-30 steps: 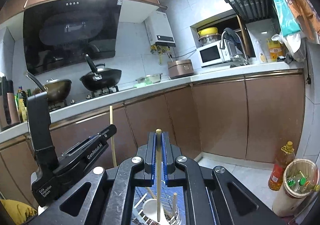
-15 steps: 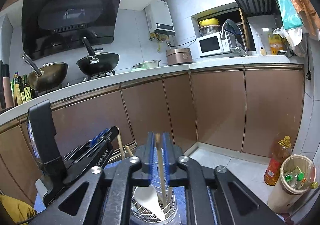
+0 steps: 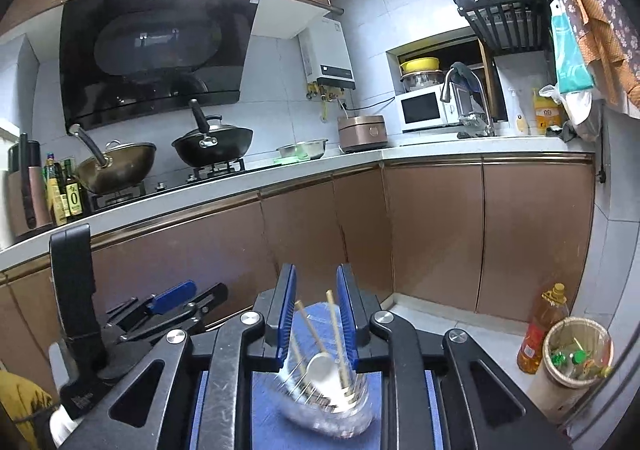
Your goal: Organize utensils
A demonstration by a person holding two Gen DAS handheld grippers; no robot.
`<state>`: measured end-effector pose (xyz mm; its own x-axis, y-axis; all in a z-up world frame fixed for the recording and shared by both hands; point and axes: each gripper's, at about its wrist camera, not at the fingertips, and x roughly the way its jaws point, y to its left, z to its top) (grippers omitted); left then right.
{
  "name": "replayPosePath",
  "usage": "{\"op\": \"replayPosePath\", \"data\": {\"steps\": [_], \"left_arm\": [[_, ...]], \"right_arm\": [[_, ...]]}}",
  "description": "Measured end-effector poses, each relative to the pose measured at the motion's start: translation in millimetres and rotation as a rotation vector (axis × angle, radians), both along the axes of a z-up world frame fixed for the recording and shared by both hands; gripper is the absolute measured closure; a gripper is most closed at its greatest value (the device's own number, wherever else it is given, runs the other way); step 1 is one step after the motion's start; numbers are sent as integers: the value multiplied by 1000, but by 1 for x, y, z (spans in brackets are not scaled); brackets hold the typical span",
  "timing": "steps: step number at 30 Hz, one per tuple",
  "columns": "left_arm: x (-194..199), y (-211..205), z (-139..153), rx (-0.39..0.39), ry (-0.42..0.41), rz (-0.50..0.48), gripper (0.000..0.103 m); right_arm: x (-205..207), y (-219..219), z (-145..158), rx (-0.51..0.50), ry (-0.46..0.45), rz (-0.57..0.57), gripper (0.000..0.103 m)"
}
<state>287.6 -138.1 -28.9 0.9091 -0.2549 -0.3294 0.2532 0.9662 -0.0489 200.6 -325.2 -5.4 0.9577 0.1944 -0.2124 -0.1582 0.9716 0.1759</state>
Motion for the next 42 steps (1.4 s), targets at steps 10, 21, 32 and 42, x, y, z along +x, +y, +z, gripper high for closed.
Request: {"op": "replayPosePath", "data": {"steps": [10, 21, 32, 42], "left_arm": [[-100, 29, 19, 96, -44, 33, 49], [-169, 38, 33, 121, -82, 39, 49], [-208, 53, 29, 128, -105, 9, 49], [-201, 61, 10, 177, -2, 0, 49]], "right_arm": [[-73, 15, -3, 26, 65, 5, 80], [-135, 29, 3, 27, 63, 19, 74], [-162, 42, -3, 25, 94, 31, 74], [-164, 40, -16, 40, 132, 26, 72]]}}
